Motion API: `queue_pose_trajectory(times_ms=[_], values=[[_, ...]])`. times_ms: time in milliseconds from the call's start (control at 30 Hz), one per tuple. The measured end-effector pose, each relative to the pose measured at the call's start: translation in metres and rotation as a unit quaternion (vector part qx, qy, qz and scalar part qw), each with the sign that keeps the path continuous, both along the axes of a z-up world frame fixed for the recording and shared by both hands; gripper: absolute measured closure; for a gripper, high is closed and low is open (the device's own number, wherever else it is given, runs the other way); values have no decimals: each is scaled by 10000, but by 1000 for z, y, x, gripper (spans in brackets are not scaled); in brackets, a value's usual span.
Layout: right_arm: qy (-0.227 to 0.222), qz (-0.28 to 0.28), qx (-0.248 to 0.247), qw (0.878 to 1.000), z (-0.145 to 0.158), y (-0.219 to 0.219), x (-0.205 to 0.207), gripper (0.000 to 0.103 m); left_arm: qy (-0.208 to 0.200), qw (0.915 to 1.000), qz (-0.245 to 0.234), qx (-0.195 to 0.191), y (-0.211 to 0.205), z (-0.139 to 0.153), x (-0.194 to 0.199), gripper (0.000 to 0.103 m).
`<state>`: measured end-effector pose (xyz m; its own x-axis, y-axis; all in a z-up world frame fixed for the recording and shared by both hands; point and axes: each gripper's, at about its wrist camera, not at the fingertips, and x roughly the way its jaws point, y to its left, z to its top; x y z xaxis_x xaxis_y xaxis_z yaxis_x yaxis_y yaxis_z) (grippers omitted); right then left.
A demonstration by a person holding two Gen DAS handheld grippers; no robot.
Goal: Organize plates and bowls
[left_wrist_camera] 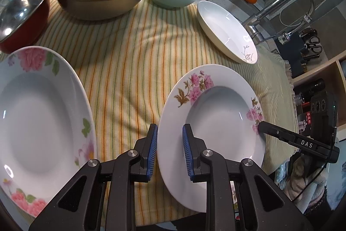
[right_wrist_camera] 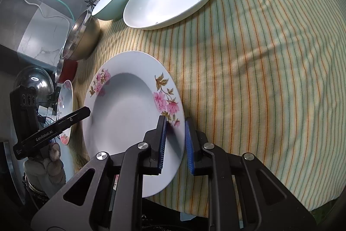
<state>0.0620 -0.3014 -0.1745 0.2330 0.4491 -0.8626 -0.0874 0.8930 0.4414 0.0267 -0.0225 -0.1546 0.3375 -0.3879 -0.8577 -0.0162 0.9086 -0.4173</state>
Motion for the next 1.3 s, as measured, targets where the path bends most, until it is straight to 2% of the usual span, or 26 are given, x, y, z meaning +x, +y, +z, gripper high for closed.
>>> queue_pose_trajectory(times_ms=[1200,1300], values=[[74,-22,-56,10000,-2,-1,-12,85,33,9997,-212,149,-9,-1,1,82],[-22,-83,-204,9998,1,-3,-13,84,3,9997,-198,134,-8,2,1,82]])
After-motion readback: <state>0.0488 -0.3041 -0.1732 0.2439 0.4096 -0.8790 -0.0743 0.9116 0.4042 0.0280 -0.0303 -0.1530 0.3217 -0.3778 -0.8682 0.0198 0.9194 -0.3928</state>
